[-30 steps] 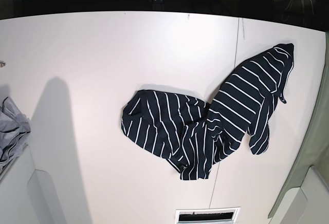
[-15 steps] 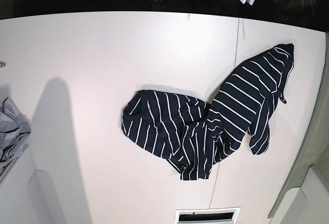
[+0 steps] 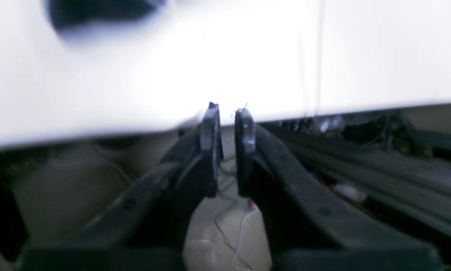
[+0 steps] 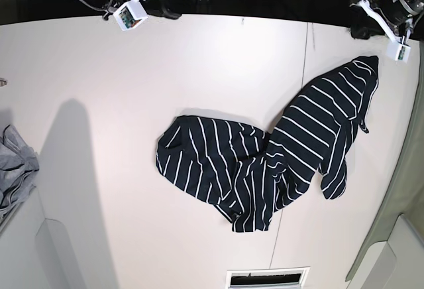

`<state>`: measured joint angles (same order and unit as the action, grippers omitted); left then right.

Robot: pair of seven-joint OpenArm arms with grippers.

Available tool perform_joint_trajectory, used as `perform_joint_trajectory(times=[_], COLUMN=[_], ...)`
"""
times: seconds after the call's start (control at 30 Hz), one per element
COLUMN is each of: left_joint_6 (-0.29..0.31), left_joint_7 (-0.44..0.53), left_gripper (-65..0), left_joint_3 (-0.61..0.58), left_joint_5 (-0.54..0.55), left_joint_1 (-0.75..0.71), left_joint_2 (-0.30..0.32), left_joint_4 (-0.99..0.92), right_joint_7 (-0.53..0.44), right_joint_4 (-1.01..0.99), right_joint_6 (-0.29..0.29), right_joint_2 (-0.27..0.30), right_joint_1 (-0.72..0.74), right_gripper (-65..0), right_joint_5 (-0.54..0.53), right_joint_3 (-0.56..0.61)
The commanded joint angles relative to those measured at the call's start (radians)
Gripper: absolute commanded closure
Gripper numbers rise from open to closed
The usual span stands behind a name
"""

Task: Layout the t-shirt on the table in an organized manner, then fold the t-shirt properly
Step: 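Move both grippers from rest toward the crumpled striped shirt, then grasp the striped shirt's two ends with left and right grippers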

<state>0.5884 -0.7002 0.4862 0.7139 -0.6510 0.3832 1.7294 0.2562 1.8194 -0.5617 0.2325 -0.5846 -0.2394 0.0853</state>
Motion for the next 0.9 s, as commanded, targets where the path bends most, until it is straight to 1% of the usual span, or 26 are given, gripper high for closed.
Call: perform_joint_trajectory(times=[0.0, 0.07, 0.13, 0.2, 0.23, 0.3, 0.33, 0.43, 0.47, 0.53, 0.6, 0.67, 0.73, 0.87], left_joint_6=[0.007, 0.007, 0.006, 0.003, -0.010, -0.041, -0.052, -0.073, -0.087, -0.122, -0.160, -0.181, -0.185, -0.185], left_joint_7=[0.016, 0.016, 0.018, 0.024, 0.024, 0.024, 0.028, 0.057, 0.069, 0.085, 0.093, 0.098, 0.098, 0.119], left_gripper=[-9.4, -14.0, -21.8, -29.9, -32.1, -33.1, -33.1, -33.1, -33.1, -33.1, -33.2, -33.2, -33.2, -34.0], left_joint_3=[0.010, 0.010, 0.010, 0.010, 0.010, -0.002, -0.015, -0.090, -0.124, -0.189, -0.244, -0.295, -0.342, -0.416], left_joint_5=[0.020, 0.028, 0.031, 0.035, 0.038, 0.034, 0.023, -0.029, -0.052, -0.098, -0.137, -0.161, -0.178, -0.192], left_joint_1=[-0.003, 0.011, 0.030, 0.056, 0.072, 0.109, 0.130, 0.195, 0.220, 0.268, 0.319, 0.372, 0.421, 0.501], left_joint_2=[0.027, 0.053, 0.076, 0.095, 0.102, 0.119, 0.129, 0.166, 0.175, 0.185, 0.185, 0.185, 0.185, 0.185], left_joint_4=[0.030, 0.053, 0.060, 0.059, 0.059, 0.055, 0.051, 0.025, 0.016, 0.000, -0.018, -0.048, -0.086, -0.174], right_joint_7=[-0.020, -0.019, -0.019, -0.014, -0.012, -0.012, -0.012, -0.013, -0.013, -0.016, -0.020, -0.021, -0.021, -0.021], right_joint_4=[0.019, 0.018, 0.018, 0.013, 0.006, -0.027, -0.053, -0.153, -0.190, -0.259, -0.320, -0.376, -0.424, -0.487], right_joint_6=[-0.007, -0.003, -0.002, 0.014, 0.021, 0.048, 0.062, 0.087, 0.094, 0.095, 0.095, 0.095, 0.101, 0.193], right_joint_2=[0.003, -0.003, -0.003, -0.004, -0.005, -0.017, -0.026, -0.072, -0.090, -0.122, -0.149, -0.169, -0.182, -0.183], right_joint_1=[0.024, 0.082, 0.138, 0.192, 0.218, 0.272, 0.301, 0.391, 0.421, 0.483, 0.547, 0.612, 0.671, 0.767], right_gripper=[0.0, 0.0, 0.0, 0.0, 0.0, 0.0, -2.4, -14.8, -18.0, -22.2, -23.7, -24.1, -24.1, -24.2], right_joint_5=[-0.015, -0.010, -0.003, 0.032, 0.052, 0.082, 0.087, 0.086, 0.086, 0.090, 0.126, 0.171, 0.194, 0.229], right_joint_3=[-0.003, -0.002, -0.003, -0.003, -0.003, -0.003, -0.003, -0.003, -0.003, -0.003, -0.003, -0.003, -0.003, -0.003])
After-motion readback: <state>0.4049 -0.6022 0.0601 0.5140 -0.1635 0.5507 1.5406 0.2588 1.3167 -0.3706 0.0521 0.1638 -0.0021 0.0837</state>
